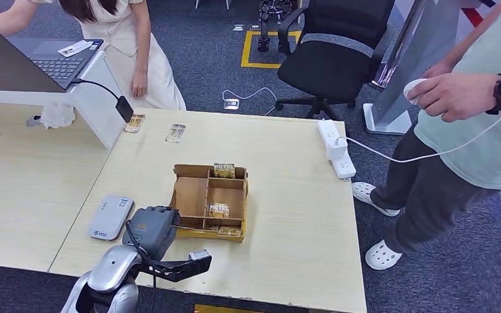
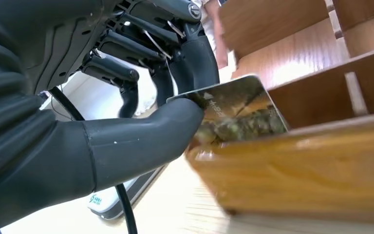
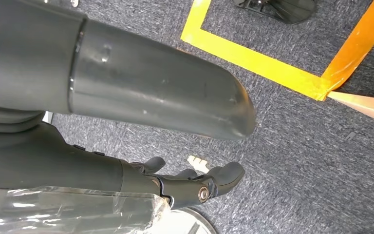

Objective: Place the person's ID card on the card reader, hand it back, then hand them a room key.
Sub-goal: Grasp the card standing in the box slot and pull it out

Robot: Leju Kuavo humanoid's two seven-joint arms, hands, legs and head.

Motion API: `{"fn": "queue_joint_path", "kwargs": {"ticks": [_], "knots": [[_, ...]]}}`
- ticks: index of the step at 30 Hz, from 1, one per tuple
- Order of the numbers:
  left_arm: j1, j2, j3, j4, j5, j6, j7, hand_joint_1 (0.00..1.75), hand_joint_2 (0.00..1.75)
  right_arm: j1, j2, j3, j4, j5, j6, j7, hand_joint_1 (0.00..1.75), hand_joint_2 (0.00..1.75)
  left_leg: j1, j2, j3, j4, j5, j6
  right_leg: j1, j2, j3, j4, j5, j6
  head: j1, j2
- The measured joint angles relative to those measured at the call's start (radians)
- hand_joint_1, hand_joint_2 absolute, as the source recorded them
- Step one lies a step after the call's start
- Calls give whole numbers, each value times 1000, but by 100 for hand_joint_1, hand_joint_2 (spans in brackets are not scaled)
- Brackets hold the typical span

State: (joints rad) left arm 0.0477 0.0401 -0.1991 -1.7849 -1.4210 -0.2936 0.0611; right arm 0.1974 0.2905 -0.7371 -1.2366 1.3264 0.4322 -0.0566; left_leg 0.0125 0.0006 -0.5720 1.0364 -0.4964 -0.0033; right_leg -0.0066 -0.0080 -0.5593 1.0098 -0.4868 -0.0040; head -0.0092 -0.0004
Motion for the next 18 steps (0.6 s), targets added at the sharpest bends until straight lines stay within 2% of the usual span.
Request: {"fn": "queue_joint_path", "kwargs": {"ticks": [2,6,18], "knots": [[0,0,1,1,3,0,-1,157,175,0,0,1,-1,0,0,0,0,0,0,0,0,0,0,0,0,0,0,0,0,0,0,0],[1,-1,2,1,12,0,-6,171,175,0,-1,3,-4,0,0,0,0,0,0,0,0,0,0,0,0,0,0,0,0,0,0,0],[5,-7,19,8,83,20,-22,175,175,0,-1,5,-8,-1,10,10,0,0,0,0,0,0,0,0,0,0,0,0,0,0,0,0]]}}
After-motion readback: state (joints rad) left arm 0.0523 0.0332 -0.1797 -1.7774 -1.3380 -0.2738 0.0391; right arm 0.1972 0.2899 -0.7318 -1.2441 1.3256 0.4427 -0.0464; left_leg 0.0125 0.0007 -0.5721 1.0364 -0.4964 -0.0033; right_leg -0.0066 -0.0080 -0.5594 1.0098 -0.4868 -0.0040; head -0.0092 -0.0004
